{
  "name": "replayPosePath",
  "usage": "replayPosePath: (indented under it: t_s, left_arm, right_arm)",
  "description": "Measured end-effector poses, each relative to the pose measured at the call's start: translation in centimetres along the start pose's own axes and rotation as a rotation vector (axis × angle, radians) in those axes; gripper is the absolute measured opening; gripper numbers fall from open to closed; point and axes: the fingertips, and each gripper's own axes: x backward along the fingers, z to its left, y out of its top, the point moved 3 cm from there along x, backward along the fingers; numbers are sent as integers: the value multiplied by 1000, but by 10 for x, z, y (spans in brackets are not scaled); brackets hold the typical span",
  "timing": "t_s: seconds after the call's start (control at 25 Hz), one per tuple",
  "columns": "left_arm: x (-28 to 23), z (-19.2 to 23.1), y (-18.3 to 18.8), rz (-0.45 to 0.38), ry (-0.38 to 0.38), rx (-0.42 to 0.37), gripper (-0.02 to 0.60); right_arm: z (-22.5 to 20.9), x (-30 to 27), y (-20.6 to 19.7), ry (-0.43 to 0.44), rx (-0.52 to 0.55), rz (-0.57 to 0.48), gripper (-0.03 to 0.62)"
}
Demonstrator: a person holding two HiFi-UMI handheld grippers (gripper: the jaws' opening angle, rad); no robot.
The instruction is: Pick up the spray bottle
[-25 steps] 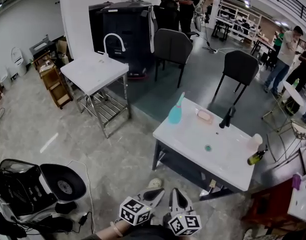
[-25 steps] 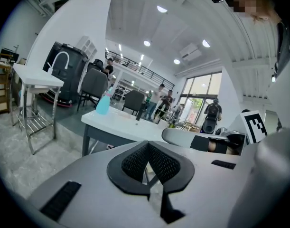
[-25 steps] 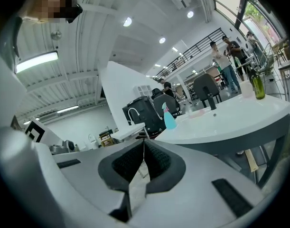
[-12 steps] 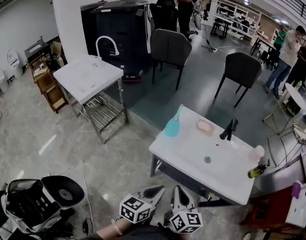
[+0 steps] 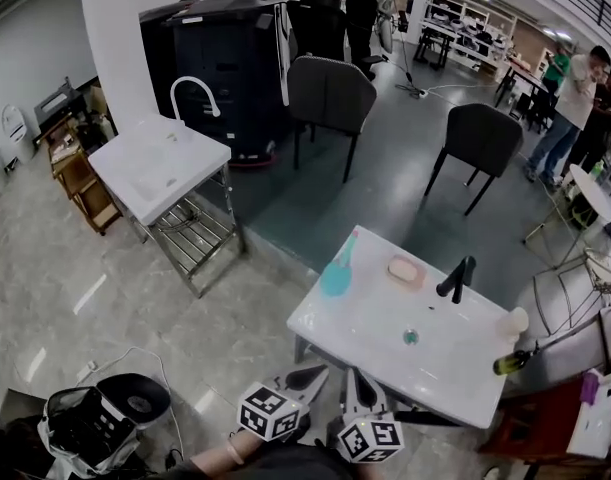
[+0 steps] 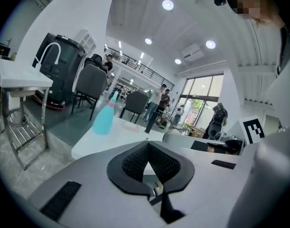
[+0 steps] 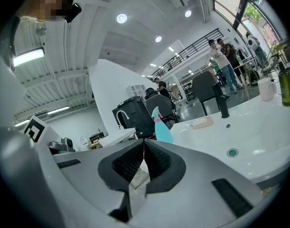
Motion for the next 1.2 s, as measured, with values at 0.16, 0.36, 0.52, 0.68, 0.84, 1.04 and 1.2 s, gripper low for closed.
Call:
replayPosePath:
  t_s: [0.16, 0.36, 0.52, 0.68, 0.84, 1.04, 1.2]
  left_arm:
    - [-22, 20, 22, -3, -14, -14, 6]
    - [-47, 50, 36, 1, -21, -7, 6]
    - [-67, 67, 46, 2, -37, -18, 6]
    - [-77, 84, 47, 4, -35, -5, 6]
    - [-83, 90, 48, 5, -49, -5, 6]
    - [-90, 96, 55, 10, -47, -4, 6]
    - [-94, 102, 57, 14, -36, -2, 6]
  right_arm:
    - [-14, -28, 12, -24, -7, -11, 9]
    - [-21, -63, 17, -16, 8, -9, 9]
    - [-31, -85, 18, -23, 26, -2, 9]
    - [-32, -100, 11, -15, 29, 14, 9]
    - [-31, -111, 6, -1, 49, 22, 9]
    - [-35, -119, 11, -13, 89, 26, 9]
    - [-41, -129, 16, -6, 109, 33, 9]
